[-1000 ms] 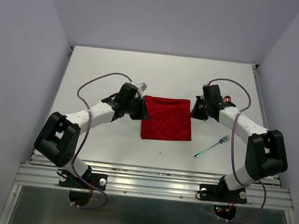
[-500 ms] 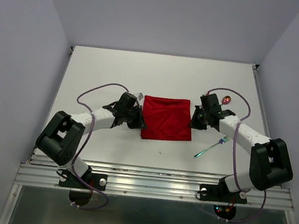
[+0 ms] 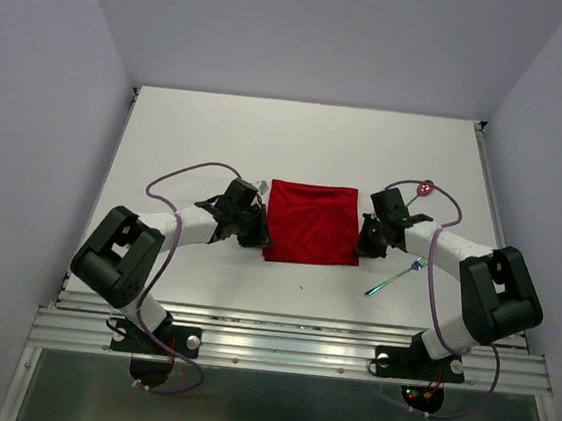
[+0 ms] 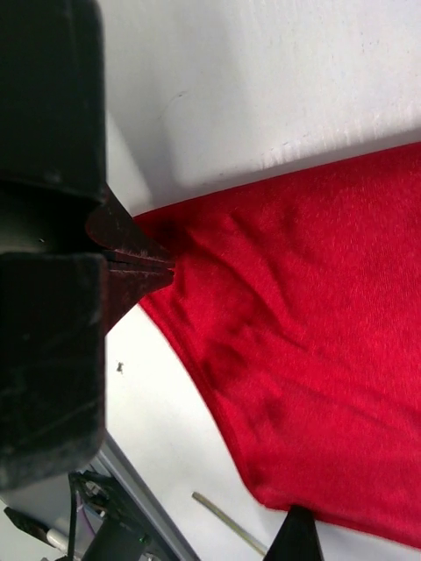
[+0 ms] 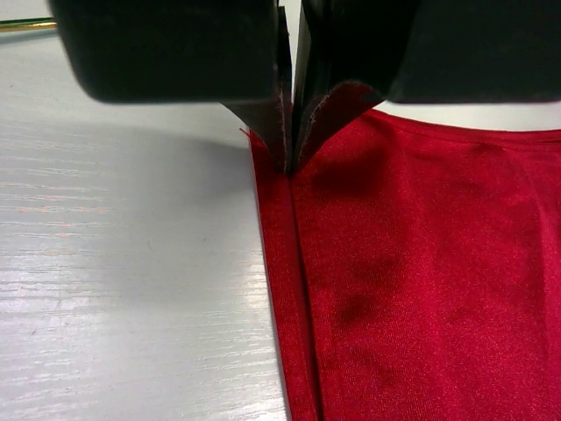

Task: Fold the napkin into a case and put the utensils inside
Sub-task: Smooth out the square-folded napkin at the center of the board.

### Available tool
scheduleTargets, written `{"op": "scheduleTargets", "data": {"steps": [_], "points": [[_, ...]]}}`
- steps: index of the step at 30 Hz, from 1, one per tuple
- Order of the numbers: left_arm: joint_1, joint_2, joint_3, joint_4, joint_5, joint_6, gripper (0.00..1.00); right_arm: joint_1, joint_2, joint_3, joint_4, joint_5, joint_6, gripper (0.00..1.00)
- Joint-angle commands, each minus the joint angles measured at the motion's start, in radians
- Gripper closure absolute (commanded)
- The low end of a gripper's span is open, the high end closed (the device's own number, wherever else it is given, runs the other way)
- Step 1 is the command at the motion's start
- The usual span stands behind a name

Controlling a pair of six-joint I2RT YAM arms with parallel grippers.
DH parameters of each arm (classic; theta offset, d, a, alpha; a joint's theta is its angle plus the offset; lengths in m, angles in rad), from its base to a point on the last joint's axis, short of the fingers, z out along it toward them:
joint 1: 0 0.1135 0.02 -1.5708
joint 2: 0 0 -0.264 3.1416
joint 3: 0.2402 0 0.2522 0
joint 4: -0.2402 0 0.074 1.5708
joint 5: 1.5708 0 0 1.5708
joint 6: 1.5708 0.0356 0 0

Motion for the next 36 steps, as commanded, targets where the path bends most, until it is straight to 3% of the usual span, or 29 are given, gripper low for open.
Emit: {"op": "scheduleTargets", "data": {"steps": [1,12,32,36], "points": [[-0.005,-0.127,0.037,-0.034,-0.019,0.025,1.0,0.01,-0.029,-0.011,0.032,0.031,0.008,0.92],[-0.005,-0.136,-0.018,-0.103,-0.045,0.016,1.0,0.01,-0.075,0.003,0.011,0.04,0.02,0.92],[-0.035,-0.015,-0.036,0.013,0.002,0.007,1.0,0.01,-0.06,-0.035,0.039,0.038,0.031,0.92],[-0.036,-0.037,-0.009,-0.016,-0.007,0.014,1.0,0.01,-0.083,-0.04,0.034,0.028,0.042,0.86]]}}
